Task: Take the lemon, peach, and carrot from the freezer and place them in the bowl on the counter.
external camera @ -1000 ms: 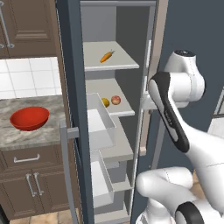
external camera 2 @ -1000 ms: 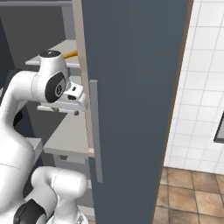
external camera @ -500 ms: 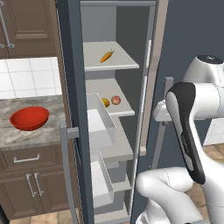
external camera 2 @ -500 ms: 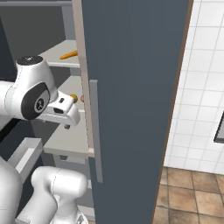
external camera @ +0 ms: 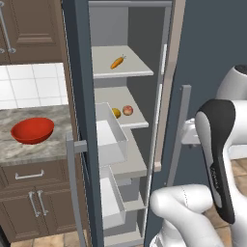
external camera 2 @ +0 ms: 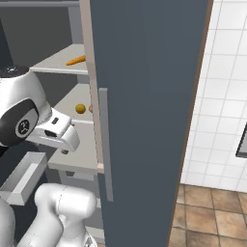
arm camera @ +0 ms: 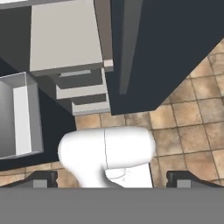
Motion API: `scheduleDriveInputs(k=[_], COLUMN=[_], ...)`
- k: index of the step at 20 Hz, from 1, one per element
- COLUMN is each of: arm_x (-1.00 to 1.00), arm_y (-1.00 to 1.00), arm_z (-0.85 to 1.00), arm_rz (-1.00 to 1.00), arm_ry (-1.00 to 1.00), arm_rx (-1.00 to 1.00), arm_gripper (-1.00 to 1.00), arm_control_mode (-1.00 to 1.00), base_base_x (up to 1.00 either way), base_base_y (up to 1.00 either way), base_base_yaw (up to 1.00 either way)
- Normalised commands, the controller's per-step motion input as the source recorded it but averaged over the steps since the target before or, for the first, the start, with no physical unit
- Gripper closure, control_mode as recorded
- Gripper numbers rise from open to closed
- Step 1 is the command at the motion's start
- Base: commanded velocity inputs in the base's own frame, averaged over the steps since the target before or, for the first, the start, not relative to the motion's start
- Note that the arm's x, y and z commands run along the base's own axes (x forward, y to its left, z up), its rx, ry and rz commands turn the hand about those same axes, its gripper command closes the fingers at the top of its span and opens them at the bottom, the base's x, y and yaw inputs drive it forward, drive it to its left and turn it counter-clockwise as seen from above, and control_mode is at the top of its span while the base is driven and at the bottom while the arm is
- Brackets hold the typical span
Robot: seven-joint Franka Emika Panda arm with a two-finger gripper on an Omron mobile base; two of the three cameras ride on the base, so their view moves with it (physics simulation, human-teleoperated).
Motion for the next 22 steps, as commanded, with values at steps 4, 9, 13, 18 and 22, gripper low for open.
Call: scheduleDriveInputs(k=[4, 9, 13, 18, 22], arm_x=[-0.21, 0.0, 0.0, 0.05, 0.01], arm_y=[0.0, 0.0, 0.0, 0.0, 0.0], arm_z=[0.0, 0.0, 0.0, 0.0, 0.0], arm_rz=[-0.03, 0.0, 0.04, 0.05, 0.01], arm_ry=[0.0, 0.0, 0.0, 0.0, 0.0], arm_rx=[-0.04, -0.01, 0.0, 0.0, 0.0], arm_gripper=[-1.0, -1.0, -1.0, -1.0, -1.0], arm_control_mode=[-1.0, -1.0, -1.0, -1.0, -1.0], base_base_x=[0.0, 0.0, 0.0, 0.0, 0.0], base_base_y=[0.0, 0.0, 0.0, 0.0, 0.0], base_base_yaw=[0.0, 0.0, 0.0, 0.0, 0.0])
